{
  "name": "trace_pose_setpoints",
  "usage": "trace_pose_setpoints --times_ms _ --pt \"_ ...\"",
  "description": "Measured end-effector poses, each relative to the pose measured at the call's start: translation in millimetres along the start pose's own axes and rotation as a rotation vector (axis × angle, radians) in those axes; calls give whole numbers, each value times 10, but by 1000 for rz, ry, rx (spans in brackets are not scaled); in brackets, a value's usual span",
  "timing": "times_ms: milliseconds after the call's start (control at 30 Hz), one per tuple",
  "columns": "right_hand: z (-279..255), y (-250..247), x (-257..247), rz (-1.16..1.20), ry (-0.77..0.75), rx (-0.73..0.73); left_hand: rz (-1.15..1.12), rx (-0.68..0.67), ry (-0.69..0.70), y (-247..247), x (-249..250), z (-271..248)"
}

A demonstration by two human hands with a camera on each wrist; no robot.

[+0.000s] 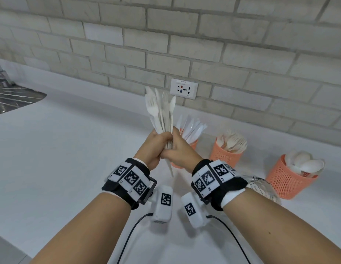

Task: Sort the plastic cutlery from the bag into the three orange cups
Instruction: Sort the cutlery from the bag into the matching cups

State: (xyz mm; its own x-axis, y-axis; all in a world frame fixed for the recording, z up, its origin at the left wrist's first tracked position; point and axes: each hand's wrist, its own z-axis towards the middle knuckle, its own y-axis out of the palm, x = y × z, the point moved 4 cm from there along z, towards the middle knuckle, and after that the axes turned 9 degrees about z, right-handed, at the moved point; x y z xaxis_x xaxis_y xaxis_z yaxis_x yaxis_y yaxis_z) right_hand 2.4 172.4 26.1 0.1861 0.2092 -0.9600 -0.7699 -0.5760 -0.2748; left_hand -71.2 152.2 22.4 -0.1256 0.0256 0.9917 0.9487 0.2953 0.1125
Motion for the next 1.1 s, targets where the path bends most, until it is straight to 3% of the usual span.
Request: trace_pose_setpoints --times_ms 133,367,533,733,800,933,1033,1100 --pt "33 -12 33 12 60 65 18 -72 -58 22 -8 -29" --pt "16 -14 69 104 97 81 86 -24 -39 57 13 -9" --pt "-79 -17 72 404 178 -40 66 -79 40 -35 132 41" --pt "-147 92 26 626 264 -307 -219 -156 -67 -104 64 -4" --pt "-160 116 17 598 303 -354 -214 -116 -96 -111 29 2" --pt "-137 117 30 443 388 -286 -231 5 -76 -132 17 48" --pt "-143 -9 -21 38 364 -258 -222 50 -47 -184 35 61" --pt "-89 -207 -118 -168 224 -61 -166 48 -21 -199 68 42"
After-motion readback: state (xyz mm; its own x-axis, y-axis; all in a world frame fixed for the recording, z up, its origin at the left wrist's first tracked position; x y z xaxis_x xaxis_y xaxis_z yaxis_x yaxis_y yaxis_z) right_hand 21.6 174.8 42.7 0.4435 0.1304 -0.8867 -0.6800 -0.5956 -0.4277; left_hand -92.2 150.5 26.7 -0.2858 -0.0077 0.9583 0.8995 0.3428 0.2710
